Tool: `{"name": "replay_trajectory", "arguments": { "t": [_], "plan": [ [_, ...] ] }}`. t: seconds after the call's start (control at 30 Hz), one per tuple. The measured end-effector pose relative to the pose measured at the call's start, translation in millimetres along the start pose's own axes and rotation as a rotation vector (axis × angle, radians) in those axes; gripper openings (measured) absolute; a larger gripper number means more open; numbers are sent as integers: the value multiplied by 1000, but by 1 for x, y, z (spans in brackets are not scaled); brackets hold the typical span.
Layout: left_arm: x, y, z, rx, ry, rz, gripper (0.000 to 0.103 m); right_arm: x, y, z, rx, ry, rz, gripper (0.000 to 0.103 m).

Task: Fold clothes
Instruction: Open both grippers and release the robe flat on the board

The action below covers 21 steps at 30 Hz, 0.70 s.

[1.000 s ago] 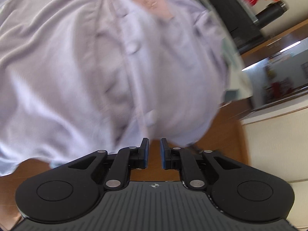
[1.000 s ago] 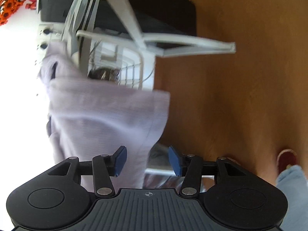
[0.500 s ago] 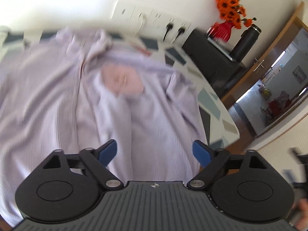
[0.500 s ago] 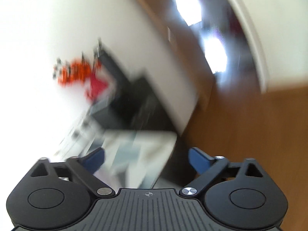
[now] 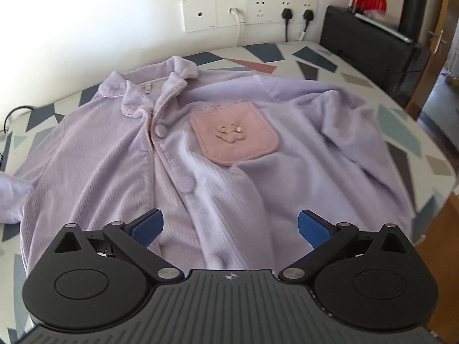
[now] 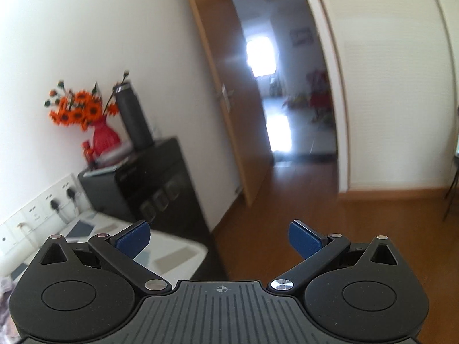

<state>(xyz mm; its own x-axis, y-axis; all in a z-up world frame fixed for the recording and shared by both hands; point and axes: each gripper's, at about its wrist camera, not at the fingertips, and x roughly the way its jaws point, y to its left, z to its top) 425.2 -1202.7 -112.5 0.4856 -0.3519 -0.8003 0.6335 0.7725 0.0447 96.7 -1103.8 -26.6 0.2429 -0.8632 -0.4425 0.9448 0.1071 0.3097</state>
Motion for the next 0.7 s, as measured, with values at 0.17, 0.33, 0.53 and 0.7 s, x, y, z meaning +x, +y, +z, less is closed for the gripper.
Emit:
{"name": "replay_trajectory", "arguments": {
  "t": [0.17,0.33,0.53,0.7],
  "plan": [
    [31,12,10,48,12,58,102,45,37,-21,7,89,102,102],
    [61,27,15,107,74,78,102,108,84,-55,45,347,356,102],
    [84,40,10,74,132,19,103,147,169,-97,-267,479,450,93],
    [86,46,10,26,133,-11,103,144,201,-126,-472,547,468,80]
  ]
}}
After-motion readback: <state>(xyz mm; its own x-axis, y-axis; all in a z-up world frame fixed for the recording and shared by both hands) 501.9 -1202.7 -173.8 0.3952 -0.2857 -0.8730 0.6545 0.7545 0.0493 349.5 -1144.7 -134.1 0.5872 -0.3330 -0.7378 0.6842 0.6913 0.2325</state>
